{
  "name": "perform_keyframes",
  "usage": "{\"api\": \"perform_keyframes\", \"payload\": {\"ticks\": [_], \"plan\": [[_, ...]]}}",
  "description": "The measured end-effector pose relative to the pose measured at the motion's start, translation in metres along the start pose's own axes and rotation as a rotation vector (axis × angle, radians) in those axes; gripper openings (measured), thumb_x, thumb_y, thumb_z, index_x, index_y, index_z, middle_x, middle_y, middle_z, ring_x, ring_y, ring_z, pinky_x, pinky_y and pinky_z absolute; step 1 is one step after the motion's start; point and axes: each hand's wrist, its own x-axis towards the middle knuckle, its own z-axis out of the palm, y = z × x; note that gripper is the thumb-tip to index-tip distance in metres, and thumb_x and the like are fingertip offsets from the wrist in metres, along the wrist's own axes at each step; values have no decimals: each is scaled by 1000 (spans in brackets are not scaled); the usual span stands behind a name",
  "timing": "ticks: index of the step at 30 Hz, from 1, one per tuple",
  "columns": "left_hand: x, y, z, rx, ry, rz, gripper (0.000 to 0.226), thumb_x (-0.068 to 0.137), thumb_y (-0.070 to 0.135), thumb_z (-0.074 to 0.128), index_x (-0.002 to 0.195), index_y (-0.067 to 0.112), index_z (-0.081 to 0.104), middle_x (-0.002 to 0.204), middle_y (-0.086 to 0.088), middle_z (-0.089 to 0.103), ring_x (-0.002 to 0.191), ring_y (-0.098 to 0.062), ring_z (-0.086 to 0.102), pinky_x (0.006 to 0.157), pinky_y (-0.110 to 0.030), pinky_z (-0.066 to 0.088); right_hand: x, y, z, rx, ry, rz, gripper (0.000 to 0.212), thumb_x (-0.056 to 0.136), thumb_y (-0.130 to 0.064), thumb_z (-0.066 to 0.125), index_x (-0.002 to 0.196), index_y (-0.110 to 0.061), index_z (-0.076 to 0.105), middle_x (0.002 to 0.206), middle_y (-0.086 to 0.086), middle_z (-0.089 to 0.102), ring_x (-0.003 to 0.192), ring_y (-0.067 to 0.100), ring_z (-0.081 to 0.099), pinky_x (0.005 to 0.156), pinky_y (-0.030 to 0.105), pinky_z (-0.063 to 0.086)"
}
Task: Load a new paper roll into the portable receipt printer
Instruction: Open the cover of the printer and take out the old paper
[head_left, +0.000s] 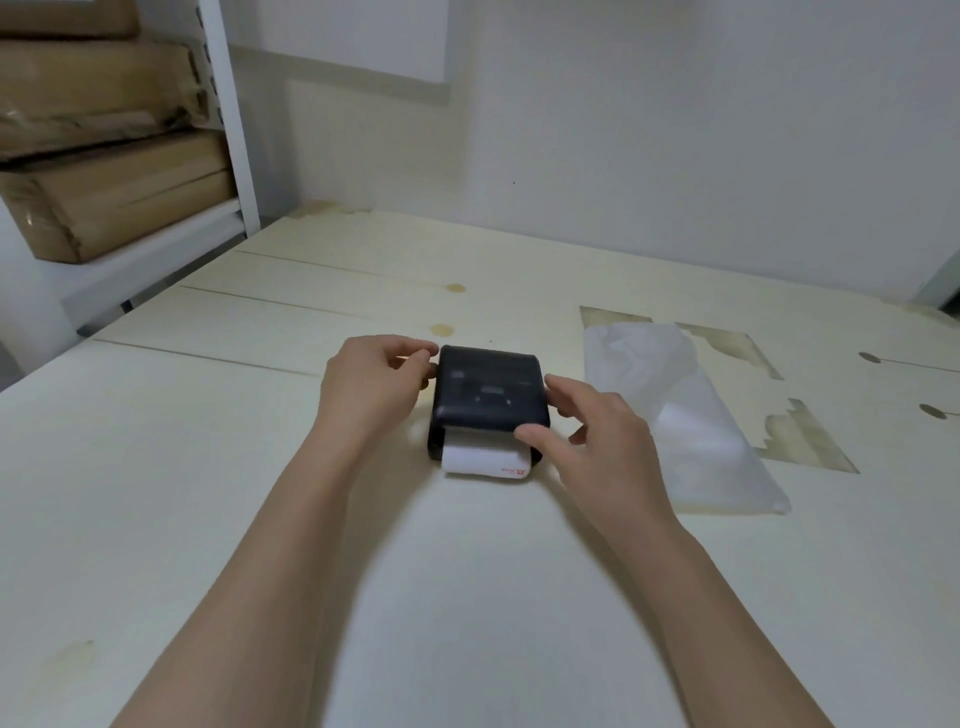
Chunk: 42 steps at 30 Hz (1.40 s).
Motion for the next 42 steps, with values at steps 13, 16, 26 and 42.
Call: {"api": "perform_keyframes", "payload": {"ticks": [13, 16, 26, 42], "plan": [[0, 5, 15, -122, -56, 124, 43, 93, 18, 50, 131, 36, 58, 133, 19, 59, 125, -1, 50, 103, -26, 40, 67, -41, 1, -91, 249, 174, 49, 93, -55, 47, 122, -15, 47, 92, -6, 70, 88, 17, 49, 71, 31, 34], [1, 2, 19, -139, -117, 129, 54, 94, 13, 44, 138, 43, 48, 136, 26, 53, 120, 2, 47, 96, -19, 37, 74, -42, 4, -72, 241, 185, 49, 96, -50, 44, 125, -12, 43, 90, -4, 66, 90, 21, 52, 71, 32, 33], [5, -8, 32, -66, -59, 108, 60, 98, 12, 44, 152, 28, 24, 151, 11, 43, 134, -13, 43, 96, -20, 29, 36, -20, 21, -192, 243, 19, 37, 90, -32, 60, 122, -16, 52, 121, -5, 62, 115, 24, 49, 96, 37, 32], [-4, 22, 52, -64, 262, 173, 40, 98, 37, 45, 137, 28, 50, 133, 8, 59, 119, -12, 56, 93, -28, 41, -8, -4, 0, -454, -123, -328, 33, 79, -2, 49, 97, -14, 74, 104, 2, 74, 100, 29, 54, 82, 40, 42]]}}
